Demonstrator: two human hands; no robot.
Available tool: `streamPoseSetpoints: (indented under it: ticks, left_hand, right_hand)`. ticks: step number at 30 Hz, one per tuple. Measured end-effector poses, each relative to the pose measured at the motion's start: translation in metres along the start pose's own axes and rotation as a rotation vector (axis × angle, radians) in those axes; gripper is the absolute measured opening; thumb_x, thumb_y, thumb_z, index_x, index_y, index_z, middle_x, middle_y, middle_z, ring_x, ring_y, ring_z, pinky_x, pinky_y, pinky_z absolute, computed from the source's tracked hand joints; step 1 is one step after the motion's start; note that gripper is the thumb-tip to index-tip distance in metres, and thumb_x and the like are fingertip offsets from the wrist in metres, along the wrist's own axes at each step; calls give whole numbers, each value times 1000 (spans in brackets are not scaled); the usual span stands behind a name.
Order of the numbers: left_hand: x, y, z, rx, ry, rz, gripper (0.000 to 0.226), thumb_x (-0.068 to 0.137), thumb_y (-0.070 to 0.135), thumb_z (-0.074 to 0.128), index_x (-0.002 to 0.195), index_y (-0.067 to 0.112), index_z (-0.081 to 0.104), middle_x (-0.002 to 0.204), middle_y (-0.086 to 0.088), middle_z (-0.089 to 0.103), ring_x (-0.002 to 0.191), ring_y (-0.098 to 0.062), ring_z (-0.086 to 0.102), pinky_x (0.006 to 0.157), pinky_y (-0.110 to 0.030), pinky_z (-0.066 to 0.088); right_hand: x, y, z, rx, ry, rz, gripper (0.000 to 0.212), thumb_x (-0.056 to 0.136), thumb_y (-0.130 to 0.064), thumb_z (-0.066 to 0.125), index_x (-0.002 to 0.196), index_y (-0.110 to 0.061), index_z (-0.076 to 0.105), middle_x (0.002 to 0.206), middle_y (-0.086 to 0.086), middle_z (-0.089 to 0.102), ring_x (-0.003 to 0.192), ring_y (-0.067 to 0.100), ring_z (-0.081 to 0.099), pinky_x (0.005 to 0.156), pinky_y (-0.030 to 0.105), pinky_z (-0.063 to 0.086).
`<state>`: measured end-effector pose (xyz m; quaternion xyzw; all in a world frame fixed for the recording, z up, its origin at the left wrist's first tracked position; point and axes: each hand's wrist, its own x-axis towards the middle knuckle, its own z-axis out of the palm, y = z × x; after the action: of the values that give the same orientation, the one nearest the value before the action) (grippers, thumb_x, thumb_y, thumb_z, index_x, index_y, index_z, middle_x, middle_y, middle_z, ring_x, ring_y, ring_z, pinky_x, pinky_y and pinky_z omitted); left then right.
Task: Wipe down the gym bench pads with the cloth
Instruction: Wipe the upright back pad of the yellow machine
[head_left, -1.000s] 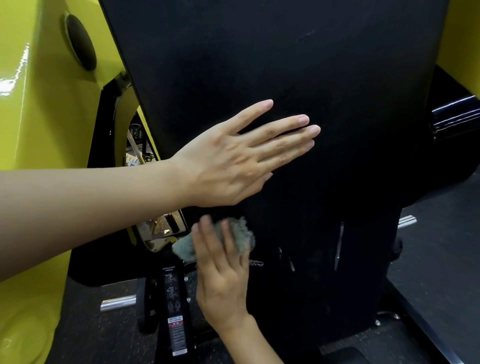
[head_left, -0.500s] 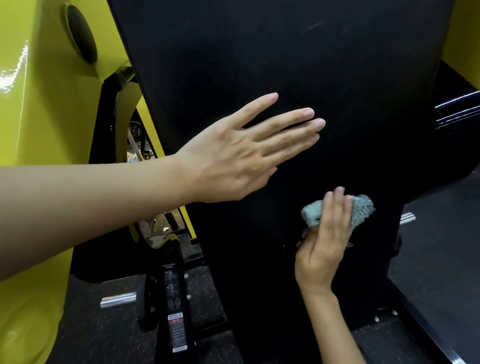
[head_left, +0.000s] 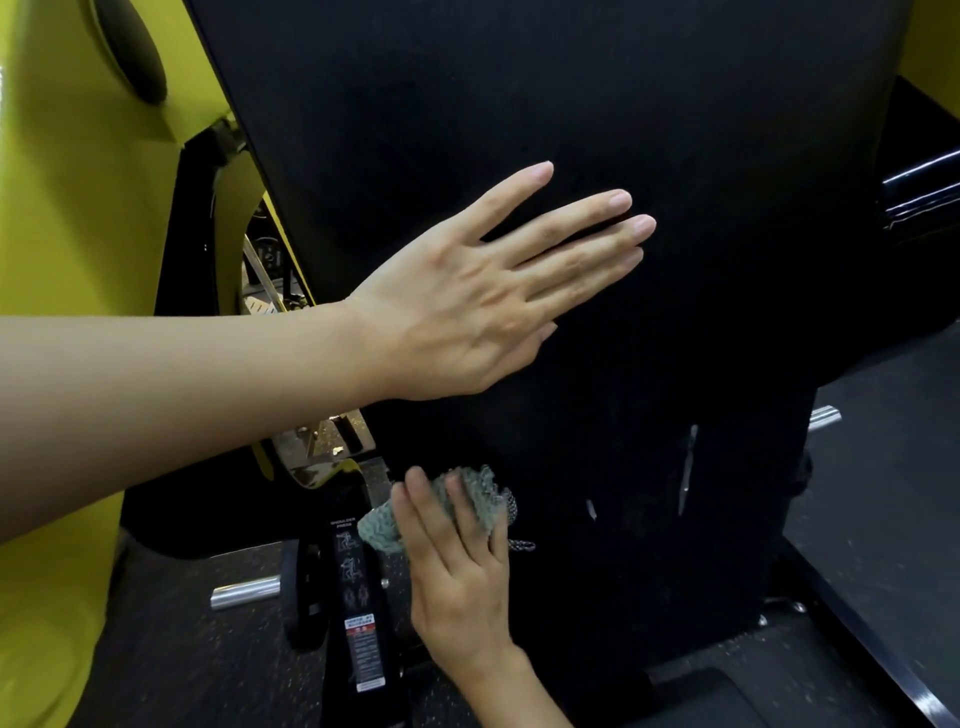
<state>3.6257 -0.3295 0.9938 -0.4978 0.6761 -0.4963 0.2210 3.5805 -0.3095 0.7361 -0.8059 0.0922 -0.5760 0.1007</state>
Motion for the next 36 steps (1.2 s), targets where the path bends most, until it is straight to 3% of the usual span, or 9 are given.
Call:
streamPoseSetpoints:
  ticks: [3, 5, 7, 12, 19, 24, 28, 32, 36]
  left_hand:
    - [0, 1, 1, 9, -2, 3, 59, 104, 31, 13, 158, 10, 0, 166, -6, 1, 153, -23, 3, 121, -47, 1]
    - [0, 1, 0, 9, -3, 3, 59, 104, 31, 14, 158, 10, 0, 166, -6, 1, 153, -23, 3, 121, -47, 0]
    - [0, 2, 0, 9, -8, 1, 59, 104, 30, 13, 158, 10, 0, 166, -6, 1, 153, -24, 3, 121, -48, 0]
    - [0, 4, 2, 32, 4, -8, 60, 104, 32, 15, 158, 10, 1, 166, -6, 2, 153, -24, 4, 121, -48, 3]
    - [1, 9, 3, 23, -9, -13, 61, 104, 33, 14, 157, 10, -2, 166, -7, -1, 153, -25, 2, 121, -49, 2]
    - [3, 12, 2, 31, -25, -3, 61, 103, 32, 14, 157, 10, -3, 166, -6, -2, 153, -25, 0, 121, -49, 0]
    - [4, 13, 3, 47, -22, 1, 60, 103, 31, 13, 157, 10, -3, 166, -7, -2, 153, -26, 1, 121, -50, 2]
    - [5, 15, 2, 45, -24, -1, 61, 103, 31, 15, 157, 9, -2, 166, -7, -1, 153, -27, 2, 121, -50, 3]
    - [6, 17, 2, 37, -32, -5, 62, 102, 30, 16, 158, 10, -1, 166, -6, 0, 153, -26, 3, 121, -50, 1]
  right_hand:
    - [-2, 21, -10, -49, -25, -108, 69, 97, -9, 43, 157, -27, 15, 164, -14, 12, 150, 7, 18, 123, 40, 8]
    - [-1, 40, -20, -40, -6, -78, 64, 100, -12, 41, 157, -28, 16, 164, -15, 13, 149, 6, 20, 120, 43, 19]
    - [-1, 62, -30, -51, 30, -13, 55, 105, -15, 30, 157, -28, 17, 164, -15, 13, 149, 9, 20, 112, 49, 30]
    - [7, 101, -49, -111, 146, 114, 51, 108, -14, 25, 157, -25, 15, 165, -12, 11, 151, 14, 13, 120, 45, 18]
    - [19, 46, -25, 69, 300, 482, 52, 105, -8, 24, 155, -15, 18, 165, -11, 8, 153, 23, 7, 123, 45, 12]
    - [13, 13, -11, 116, 170, 333, 52, 107, -20, 23, 158, -24, 10, 165, -10, 7, 153, 21, 7, 123, 46, 9]
    - [-2, 24, -13, 81, 51, 106, 53, 108, -21, 28, 158, -26, 11, 165, -12, 10, 151, 14, 13, 107, 56, 30]
    - [1, 54, -28, 71, 65, 119, 52, 108, -25, 27, 157, -27, 13, 164, -13, 12, 151, 12, 16, 102, 58, 33]
    - [8, 85, -45, 8, 99, 147, 52, 108, -32, 23, 158, -26, 13, 165, -12, 9, 151, 13, 13, 111, 56, 25]
